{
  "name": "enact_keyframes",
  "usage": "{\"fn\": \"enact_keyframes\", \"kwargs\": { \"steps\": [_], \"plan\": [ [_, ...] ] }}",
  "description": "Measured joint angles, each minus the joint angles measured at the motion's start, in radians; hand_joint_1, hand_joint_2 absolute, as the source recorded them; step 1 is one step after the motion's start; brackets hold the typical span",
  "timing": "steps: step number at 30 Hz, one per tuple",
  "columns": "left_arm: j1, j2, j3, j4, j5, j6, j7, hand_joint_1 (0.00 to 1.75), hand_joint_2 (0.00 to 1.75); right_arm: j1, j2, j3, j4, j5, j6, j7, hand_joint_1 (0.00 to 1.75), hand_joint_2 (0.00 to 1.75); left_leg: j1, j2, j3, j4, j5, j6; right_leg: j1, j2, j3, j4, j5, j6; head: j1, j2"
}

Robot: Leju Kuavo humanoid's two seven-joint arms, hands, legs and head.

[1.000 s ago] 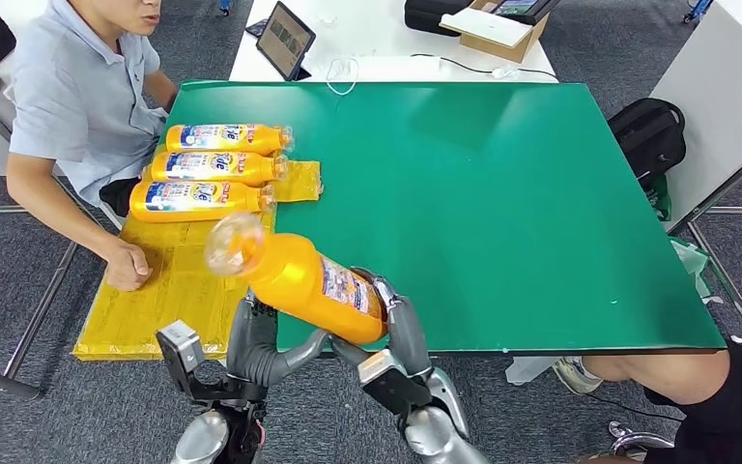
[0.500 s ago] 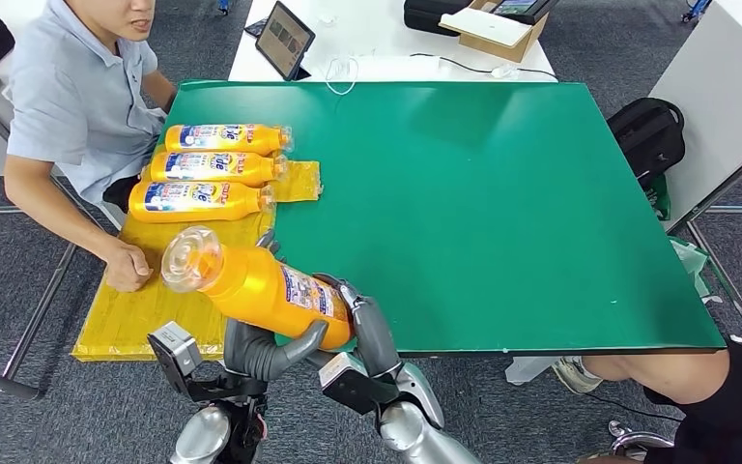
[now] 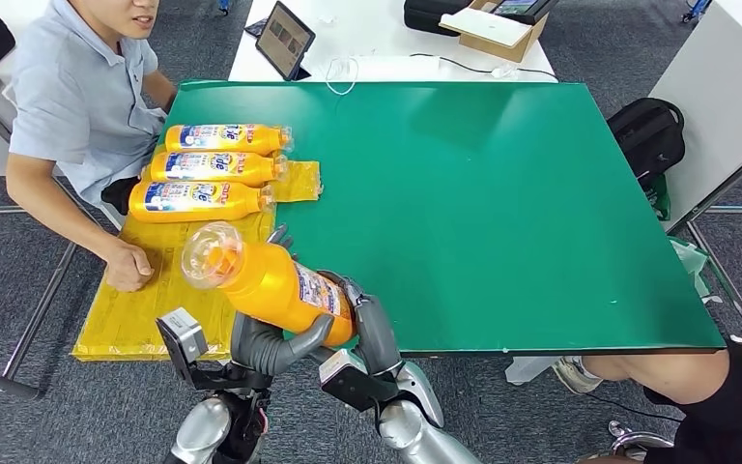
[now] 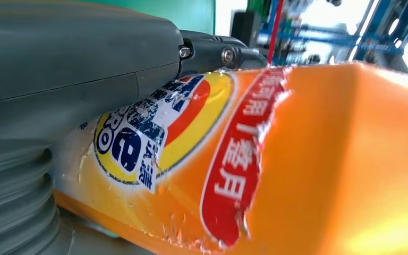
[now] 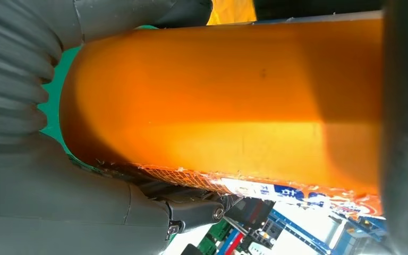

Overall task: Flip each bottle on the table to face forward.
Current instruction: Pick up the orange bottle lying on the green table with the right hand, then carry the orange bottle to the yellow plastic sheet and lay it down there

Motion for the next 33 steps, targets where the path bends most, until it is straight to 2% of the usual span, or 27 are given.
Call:
{"fn": "enact_keyframes", "kwargs": {
  "steps": [7, 16, 17, 18, 20, 21, 22, 26, 33],
  "plan": [
    [-0.014, 0.009, 0.011, 0.024, 0.129, -0.098, 0.027, 1.75, 1.75, -0.007, 0.0, 0.01, 0.014, -0.005, -0.001, 0.001, 1.75, 1.75, 0.0, 0.0, 0.0, 0.0, 0.0, 0.0, 0.0, 0.0, 0.0, 0.0, 0.0, 0.0, 0.0, 0.0],
    [-0.016, 0.019, 0.03, 0.033, 0.178, -0.147, 0.03, 1.75, 1.75, -0.019, 0.0, 0.024, 0.032, -0.004, -0.001, 0.0, 1.74, 1.75, 0.0, 0.0, 0.0, 0.0, 0.0, 0.0, 0.0, 0.0, 0.0, 0.0, 0.0, 0.0, 0.0, 0.0],
    [-0.016, 0.019, 0.031, 0.034, 0.179, -0.148, 0.031, 1.75, 1.75, -0.019, 0.0, 0.024, 0.033, -0.004, -0.001, 0.0, 1.68, 1.75, 0.0, 0.0, 0.0, 0.0, 0.0, 0.0, 0.0, 0.0, 0.0, 0.0, 0.0, 0.0, 0.0, 0.0],
    [-0.016, 0.019, 0.032, 0.035, 0.181, -0.149, 0.032, 1.75, 1.75, -0.02, 0.0, 0.024, 0.034, -0.004, -0.001, 0.0, 1.49, 1.75, 0.0, 0.0, 0.0, 0.0, 0.0, 0.0, 0.0, 0.0, 0.0, 0.0, 0.0, 0.0, 0.0, 0.0],
    [-0.016, 0.02, 0.033, 0.036, 0.185, -0.152, 0.033, 1.75, 1.75, -0.022, 0.0, 0.024, 0.037, -0.003, -0.002, 0.0, 0.64, 1.75, 0.0, 0.0, 0.0, 0.0, 0.0, 0.0, 0.0, 0.0, 0.0, 0.0, 0.0, 0.0, 0.0, 0.0],
    [-0.017, 0.02, 0.033, 0.036, 0.186, -0.155, 0.035, 1.75, 1.75, -0.023, 0.0, 0.024, 0.039, -0.002, -0.002, 0.0, 0.27, 1.75, 0.0, 0.0, 0.0, 0.0, 0.0, 0.0, 0.0, 0.0, 0.0, 0.0, 0.0, 0.0, 0.0, 0.0],
    [-0.018, 0.02, 0.034, 0.036, 0.187, -0.159, 0.036, 1.75, 1.75, -0.024, -0.001, 0.025, 0.04, 0.0, -0.003, 0.0, 0.01, 1.75, 0.0, 0.0, 0.0, 0.0, 0.0, 0.0, 0.0, 0.0, 0.0, 0.0, 0.0, 0.0, 0.0, 0.0],
    [-0.02, 0.022, 0.034, 0.036, 0.19, -0.173, 0.044, 1.75, 1.75, -0.023, -0.002, 0.027, 0.046, 0.005, -0.017, 0.0, 0.0, 0.0, 0.0, 0.0, 0.0, 0.0, 0.0, 0.0, 0.0, 0.0, 0.0, 0.0, 0.0, 0.0, 0.0, 0.0],
    [-0.023, 0.022, 0.037, 0.036, 0.182, -0.154, 0.044, 1.75, 1.75, -0.023, -0.001, 0.026, 0.046, 0.017, -0.058, -0.001, 0.0, 0.0, 0.0, 0.0, 0.0, 0.0, 0.0, 0.0, 0.0, 0.0, 0.0, 0.0, 0.0, 0.0, 0.0, 0.0]
  ]
}}
